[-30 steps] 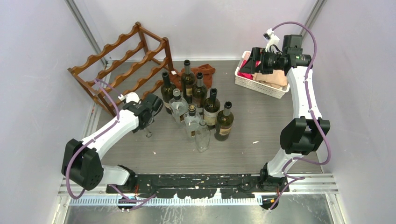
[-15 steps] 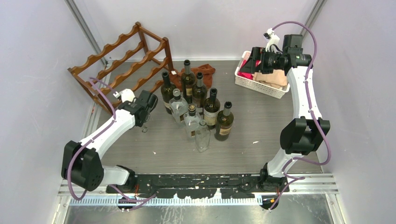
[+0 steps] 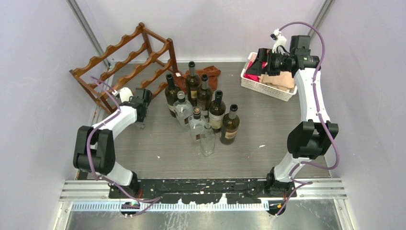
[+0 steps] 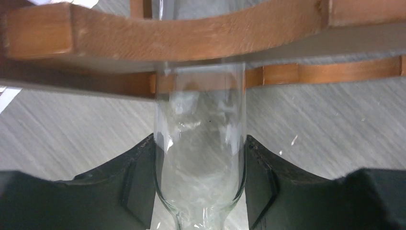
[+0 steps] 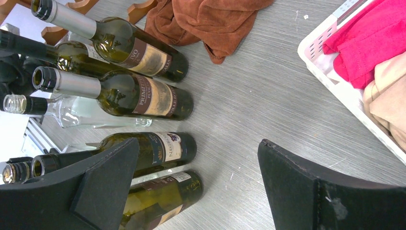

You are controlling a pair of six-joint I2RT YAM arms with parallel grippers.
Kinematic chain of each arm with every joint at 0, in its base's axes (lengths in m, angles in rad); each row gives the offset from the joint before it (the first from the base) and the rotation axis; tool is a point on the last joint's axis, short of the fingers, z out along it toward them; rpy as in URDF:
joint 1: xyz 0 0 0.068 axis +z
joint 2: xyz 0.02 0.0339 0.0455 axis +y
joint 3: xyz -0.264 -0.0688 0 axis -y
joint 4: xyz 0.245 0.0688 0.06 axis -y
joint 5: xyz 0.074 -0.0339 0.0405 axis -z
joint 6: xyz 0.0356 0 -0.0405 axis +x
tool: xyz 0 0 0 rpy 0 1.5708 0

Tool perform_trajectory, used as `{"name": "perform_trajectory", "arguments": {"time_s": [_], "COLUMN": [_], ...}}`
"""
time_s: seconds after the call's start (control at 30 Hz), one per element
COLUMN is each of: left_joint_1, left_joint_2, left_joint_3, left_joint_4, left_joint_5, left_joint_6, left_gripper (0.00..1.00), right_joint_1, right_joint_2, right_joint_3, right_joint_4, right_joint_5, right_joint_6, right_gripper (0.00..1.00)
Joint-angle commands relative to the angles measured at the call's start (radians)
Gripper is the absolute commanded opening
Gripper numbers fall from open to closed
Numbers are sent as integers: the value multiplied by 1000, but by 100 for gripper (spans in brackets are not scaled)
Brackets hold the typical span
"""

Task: Put the wine bottle on the wine rack
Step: Place the wine bottle in the wine rack.

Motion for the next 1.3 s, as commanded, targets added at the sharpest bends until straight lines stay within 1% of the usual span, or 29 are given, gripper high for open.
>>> {"name": "perform_trajectory", "arguments": {"time_s": [0.0, 0.07, 0.1, 0.13, 0.17, 0.23, 0.43, 0.47, 0.57, 0.6, 0.77, 0.93, 0.97, 1.03, 1.13, 1.27], "left_joint_1": [48, 58, 62, 64, 68, 72, 83, 83, 83, 83, 83, 83, 82, 79, 77, 74], "left_joint_2": [41, 62, 69, 71, 70, 66, 40, 34, 6, -7, -98, -194, -210, -235, -243, -222], "left_joint_3": [63, 87, 95, 101, 106, 110, 133, 134, 123, 115, 105, 90, 76, 44, 16, 5], "left_joint_4": [137, 130, 123, 118, 114, 110, 86, 82, 80, 78, 24, -59, -66, -68, -74, -29], "left_joint_5": [-45, -44, -43, -40, -39, -34, -1, 13, 46, 56, 124, 241, 270, 286, 264, 243], "left_joint_6": [38, 39, 35, 27, 20, 9, 9, 14, 22, 20, 36, 92, 106, 142, 159, 215], "left_gripper": [17, 42, 58, 68, 73, 78, 82, 82, 75, 75, 77, 76, 75, 68, 66, 60], "right_joint_1": [3, 3, 3, 3, 3, 3, 3, 3, 3, 3, 3, 3, 3, 3, 3, 3], "right_joint_2": [-31, -32, -33, -35, -35, -36, -31, -29, -26, -27, -26, -24, -24, -26, -26, -22], "right_joint_3": [41, 41, 40, 37, 36, 33, 35, 37, 37, 37, 37, 38, 37, 37, 38, 45], "right_joint_4": [19, 17, 17, 17, 17, 16, 9, 9, 9, 9, 4, 5, 5, 4, 1, -5], "right_joint_5": [-14, -12, -10, -8, -6, -3, -1, -2, -2, -2, 0, -3, -3, -6, -11, -14], "right_joint_6": [-18, -18, -19, -21, -22, -27, -33, -33, -34, -35, -41, -41, -41, -40, -43, -51], "right_gripper": [100, 100, 100, 100, 100, 100, 100, 100, 100, 100, 100, 100, 100, 100, 100, 100]}}
